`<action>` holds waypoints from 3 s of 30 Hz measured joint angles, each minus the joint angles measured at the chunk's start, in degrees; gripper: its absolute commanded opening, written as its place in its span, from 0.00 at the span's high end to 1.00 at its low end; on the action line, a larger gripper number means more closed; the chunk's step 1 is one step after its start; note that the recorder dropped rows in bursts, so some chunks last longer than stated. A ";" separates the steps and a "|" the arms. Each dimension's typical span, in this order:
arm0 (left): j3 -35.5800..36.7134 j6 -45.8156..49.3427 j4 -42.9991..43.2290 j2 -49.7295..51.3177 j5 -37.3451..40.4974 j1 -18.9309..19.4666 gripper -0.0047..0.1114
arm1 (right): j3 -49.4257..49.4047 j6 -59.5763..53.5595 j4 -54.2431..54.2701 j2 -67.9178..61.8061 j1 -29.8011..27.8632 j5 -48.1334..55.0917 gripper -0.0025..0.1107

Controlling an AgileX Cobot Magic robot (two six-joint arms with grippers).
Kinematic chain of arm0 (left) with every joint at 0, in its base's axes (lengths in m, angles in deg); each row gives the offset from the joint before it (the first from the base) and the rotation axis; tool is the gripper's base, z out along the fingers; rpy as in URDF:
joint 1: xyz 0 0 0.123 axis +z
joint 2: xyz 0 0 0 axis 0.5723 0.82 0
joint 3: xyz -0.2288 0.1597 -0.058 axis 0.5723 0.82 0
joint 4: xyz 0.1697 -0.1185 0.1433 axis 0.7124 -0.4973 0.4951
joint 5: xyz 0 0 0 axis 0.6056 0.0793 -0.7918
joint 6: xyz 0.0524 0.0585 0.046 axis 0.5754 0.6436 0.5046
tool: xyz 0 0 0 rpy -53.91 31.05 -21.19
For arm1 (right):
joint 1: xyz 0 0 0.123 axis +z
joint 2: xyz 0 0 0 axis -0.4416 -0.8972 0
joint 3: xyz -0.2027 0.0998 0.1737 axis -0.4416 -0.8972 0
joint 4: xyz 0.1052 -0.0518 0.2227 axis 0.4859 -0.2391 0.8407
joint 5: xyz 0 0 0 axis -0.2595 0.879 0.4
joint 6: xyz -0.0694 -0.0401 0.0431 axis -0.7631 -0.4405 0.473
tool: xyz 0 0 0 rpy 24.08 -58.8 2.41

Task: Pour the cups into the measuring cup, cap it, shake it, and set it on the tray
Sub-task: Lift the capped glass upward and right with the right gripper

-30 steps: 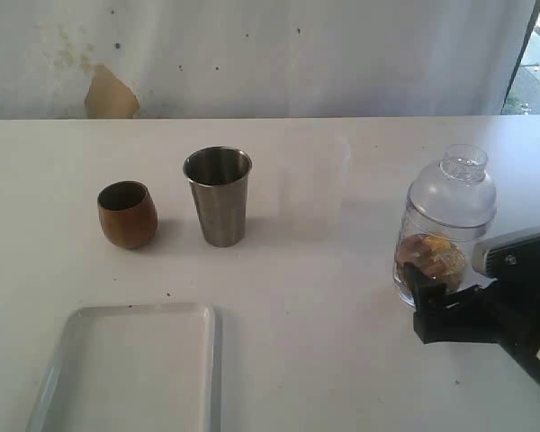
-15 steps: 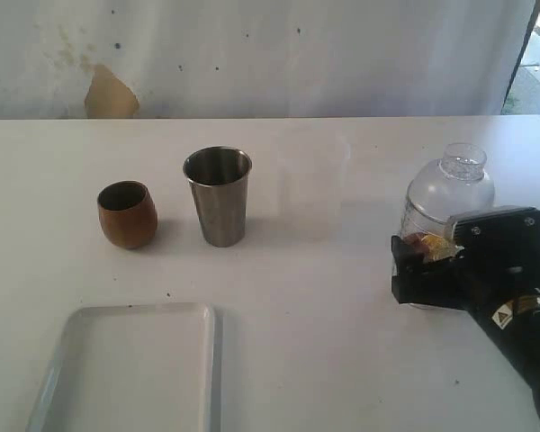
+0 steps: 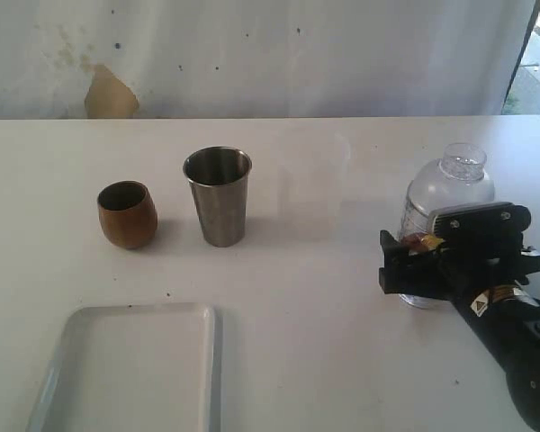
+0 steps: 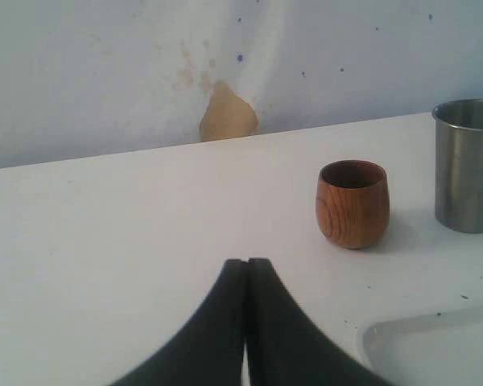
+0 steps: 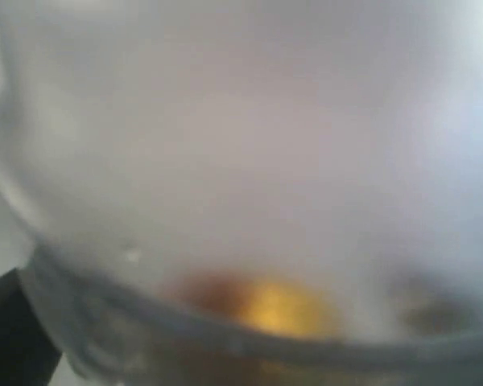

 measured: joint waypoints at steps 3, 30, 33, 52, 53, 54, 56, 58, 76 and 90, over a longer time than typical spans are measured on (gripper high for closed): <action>0.00 0.00 0.00 0.00 0.00 0.00 0.96 | 0.00 0.00 0.00 0.00 0.00 -0.11 0.12; 0.00 0.00 0.00 0.00 0.00 0.00 0.96 | 2.29 0.09 -6.95 3.83 0.00 6.93 0.98; 0.00 0.00 0.00 0.00 0.00 0.00 0.96 | 3.44 0.09 -6.31 7.10 0.00 11.95 0.98; 0.00 0.00 0.00 0.00 0.00 0.00 0.96 | 9.04 1.19 -12.83 27.59 2.13 30.89 0.98; 0.00 0.00 0.00 0.00 0.00 0.00 0.96 | 9.04 2.01 -13.93 28.32 2.13 31.98 0.98; 0.00 0.00 0.00 0.00 0.00 0.00 0.96 | 9.04 3.10 -18.14 29.13 2.01 33.81 0.98; 0.00 0.00 0.00 0.00 0.00 0.00 0.96 | 9.21 2.82 -21.46 29.95 2.72 35.43 0.98; 0.00 0.00 0.00 0.00 0.00 0.00 0.96 | 10.50 1.64 -12.84 29.90 3.12 36.60 0.98; 0.00 0.00 0.10 0.00 0.00 0.00 0.96 | 15.24 -0.52 -10.71 34.23 1.00 53.11 0.98; 0.10 0.00 1.29 0.00 0.00 0.00 0.96 | 15.91 -2.95 -0.09 34.22 -3.09 55.89 0.98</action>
